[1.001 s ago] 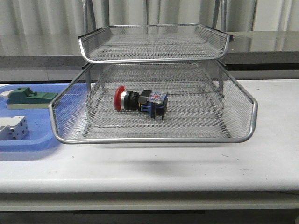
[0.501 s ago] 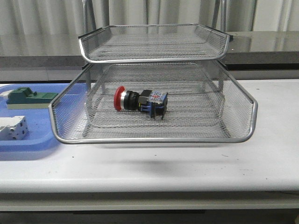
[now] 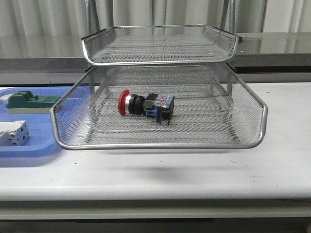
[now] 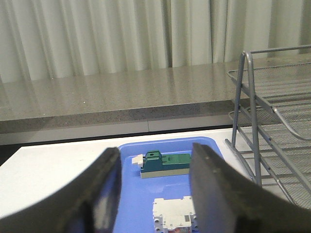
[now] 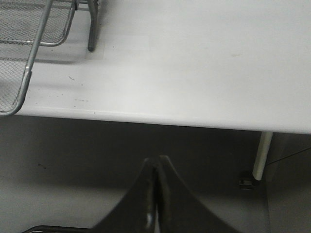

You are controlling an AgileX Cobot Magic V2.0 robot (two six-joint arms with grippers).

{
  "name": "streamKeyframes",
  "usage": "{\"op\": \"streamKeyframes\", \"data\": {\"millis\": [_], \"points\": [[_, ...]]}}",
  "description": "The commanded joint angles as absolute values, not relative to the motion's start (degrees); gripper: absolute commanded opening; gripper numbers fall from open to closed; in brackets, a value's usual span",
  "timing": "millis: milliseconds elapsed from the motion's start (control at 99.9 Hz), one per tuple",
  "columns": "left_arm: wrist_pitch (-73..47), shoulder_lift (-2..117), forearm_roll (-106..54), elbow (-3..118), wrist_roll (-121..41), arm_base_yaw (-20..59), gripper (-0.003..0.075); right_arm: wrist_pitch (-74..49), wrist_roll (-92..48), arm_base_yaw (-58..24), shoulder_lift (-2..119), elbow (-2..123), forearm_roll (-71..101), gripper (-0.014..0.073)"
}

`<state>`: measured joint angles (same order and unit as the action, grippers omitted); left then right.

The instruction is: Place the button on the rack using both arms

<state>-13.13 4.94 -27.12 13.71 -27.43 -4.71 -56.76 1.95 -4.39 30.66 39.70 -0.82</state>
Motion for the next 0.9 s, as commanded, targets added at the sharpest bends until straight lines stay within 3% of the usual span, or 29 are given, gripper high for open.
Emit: {"op": "streamKeyframes", "data": {"millis": [0, 150, 601, 891], "points": [[-8.8, 5.5, -28.0, 15.1, -26.9, -4.8, 0.0172, -53.6, 2.0, -4.3, 30.8, 41.6, -1.2, -0.007], [-8.8, 5.5, -28.0, 15.1, -26.9, -4.8, -0.002, -53.6, 2.0, -4.3, 30.8, 41.6, -1.2, -0.007], [-8.8, 5.5, -28.0, 15.1, -26.9, -4.8, -0.002, -53.1, 2.0, -4.3, 30.8, 41.6, -0.6, -0.007], [-8.8, 5.5, -28.0, 15.1, -26.9, -4.8, -0.002, -49.3, 1.9, -4.3, 34.2, 41.6, 9.7, -0.007]]}}
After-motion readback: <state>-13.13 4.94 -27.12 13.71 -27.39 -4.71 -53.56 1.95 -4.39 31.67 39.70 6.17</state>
